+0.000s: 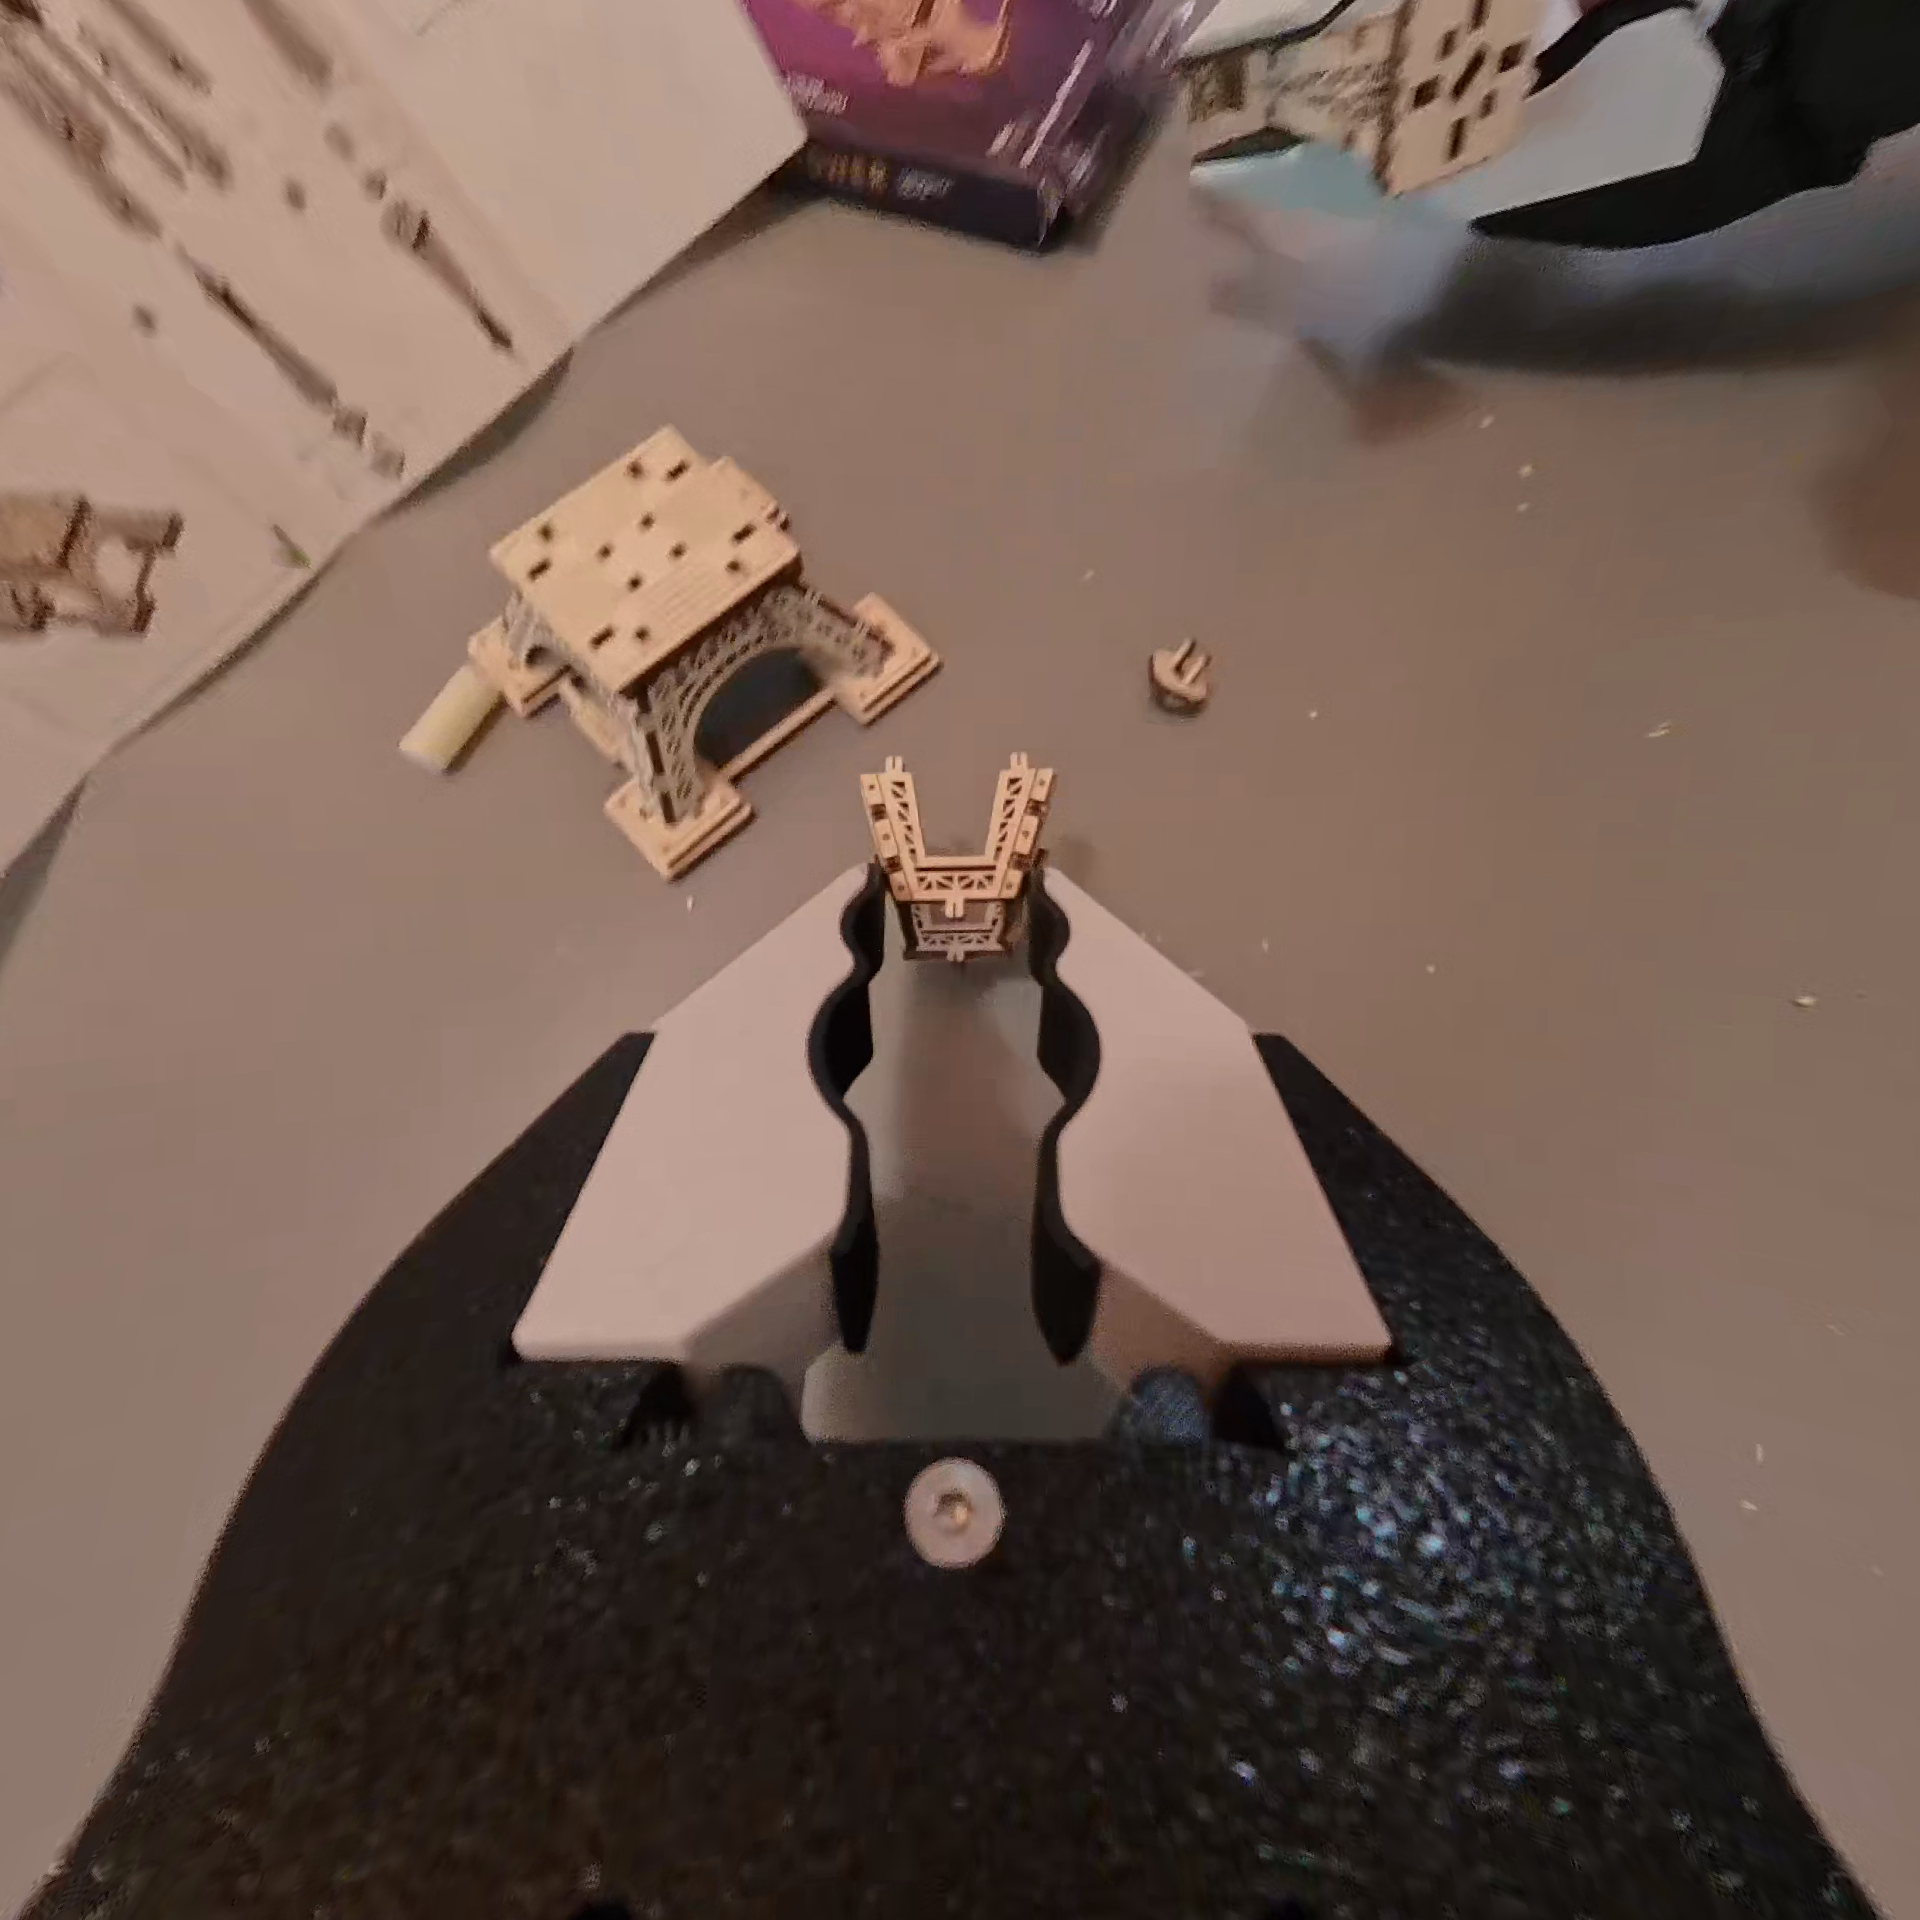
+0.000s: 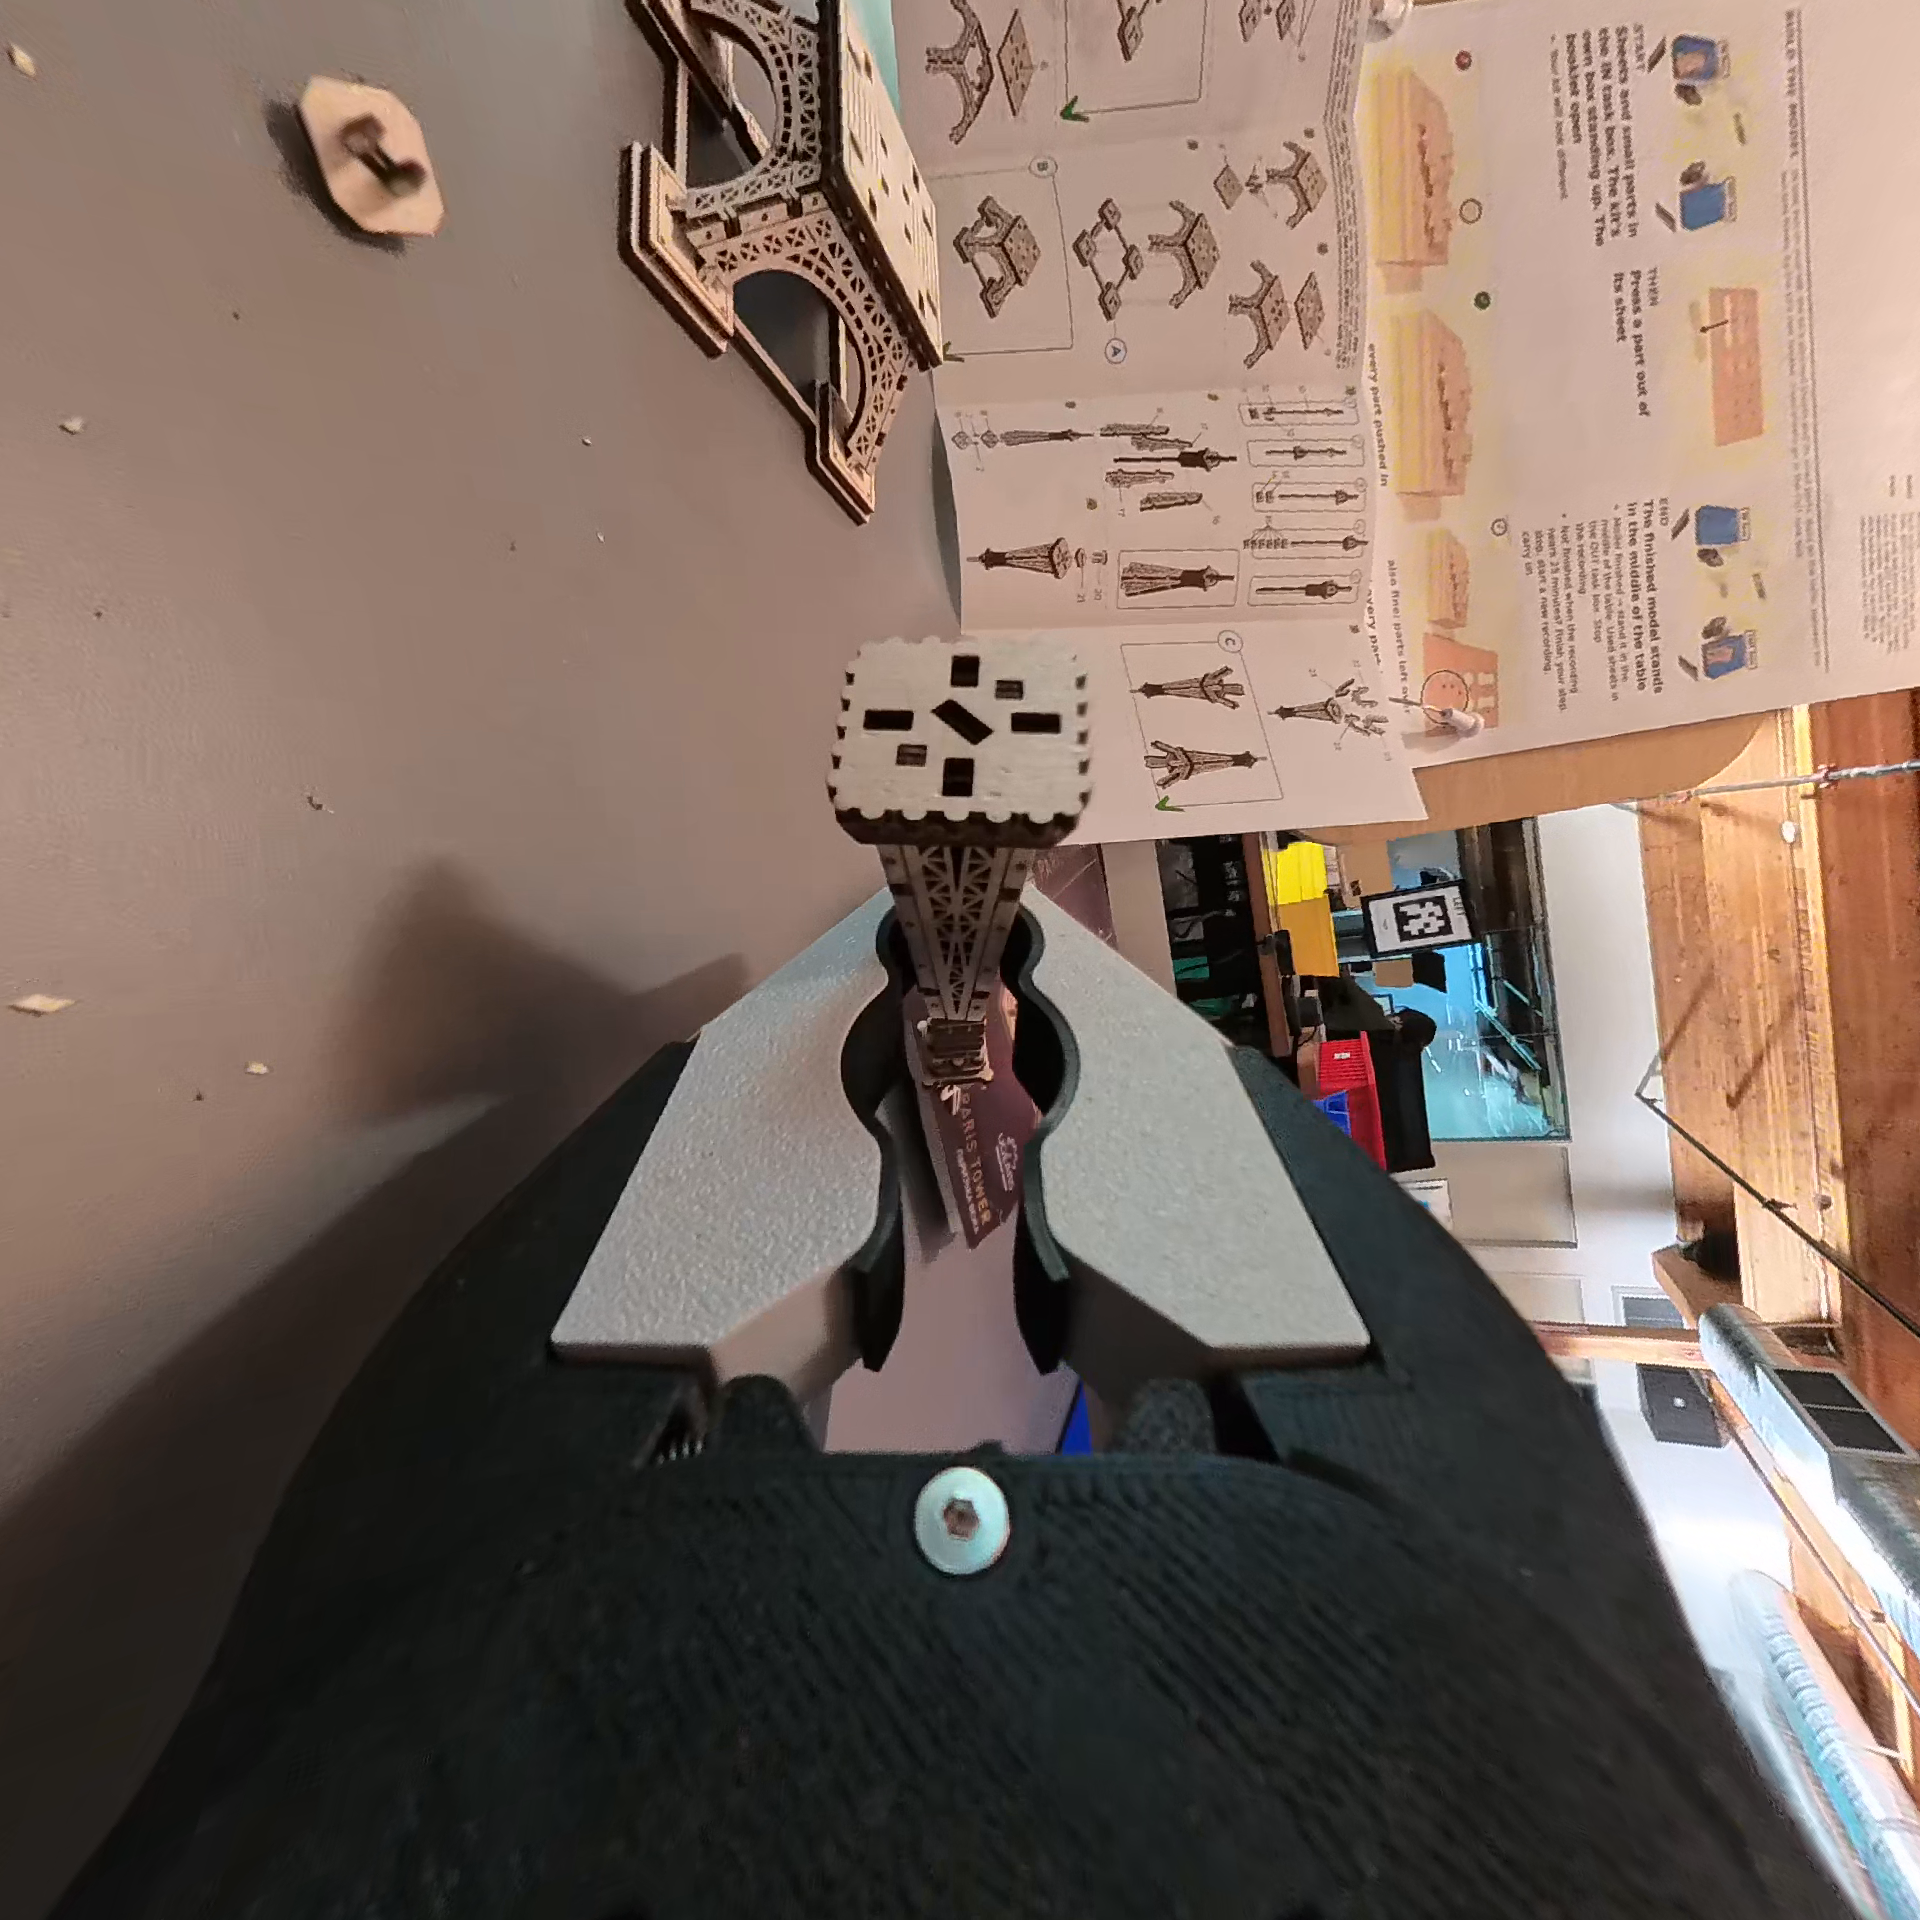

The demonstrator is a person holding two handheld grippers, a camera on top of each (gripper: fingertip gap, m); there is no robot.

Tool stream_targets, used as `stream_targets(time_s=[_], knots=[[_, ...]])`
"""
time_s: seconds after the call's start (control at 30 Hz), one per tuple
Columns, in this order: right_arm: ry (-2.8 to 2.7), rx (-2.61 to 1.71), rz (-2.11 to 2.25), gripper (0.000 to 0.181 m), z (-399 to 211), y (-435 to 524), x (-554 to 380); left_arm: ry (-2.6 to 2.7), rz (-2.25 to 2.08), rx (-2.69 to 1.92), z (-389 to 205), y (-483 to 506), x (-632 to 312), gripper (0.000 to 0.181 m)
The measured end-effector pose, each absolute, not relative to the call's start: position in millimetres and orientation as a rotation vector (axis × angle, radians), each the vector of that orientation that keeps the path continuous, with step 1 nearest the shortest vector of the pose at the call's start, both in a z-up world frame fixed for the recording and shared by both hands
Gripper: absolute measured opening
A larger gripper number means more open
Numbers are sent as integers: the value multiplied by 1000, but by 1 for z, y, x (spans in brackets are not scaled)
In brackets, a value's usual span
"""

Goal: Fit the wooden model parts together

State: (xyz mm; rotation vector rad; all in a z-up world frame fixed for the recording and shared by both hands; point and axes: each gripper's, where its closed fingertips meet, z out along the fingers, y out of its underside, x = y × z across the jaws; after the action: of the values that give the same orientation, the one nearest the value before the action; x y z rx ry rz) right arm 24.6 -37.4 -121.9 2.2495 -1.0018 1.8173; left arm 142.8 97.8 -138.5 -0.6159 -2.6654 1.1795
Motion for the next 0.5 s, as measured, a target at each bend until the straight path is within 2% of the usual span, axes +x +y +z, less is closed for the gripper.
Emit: stream_targets(time_s=[0.17,0.33,0.5], knots=[[-1003,2279,1781,13,-127,-35,25,-2795,995,-646,-146,104,147,24],[-948,2220,1737,13,-128,-41,19,-2948,848,-816,-121,110,151,24],[-950,2223,1716,13,-132,-44,18,-3067,377,-1097,-112,153,171,23]])
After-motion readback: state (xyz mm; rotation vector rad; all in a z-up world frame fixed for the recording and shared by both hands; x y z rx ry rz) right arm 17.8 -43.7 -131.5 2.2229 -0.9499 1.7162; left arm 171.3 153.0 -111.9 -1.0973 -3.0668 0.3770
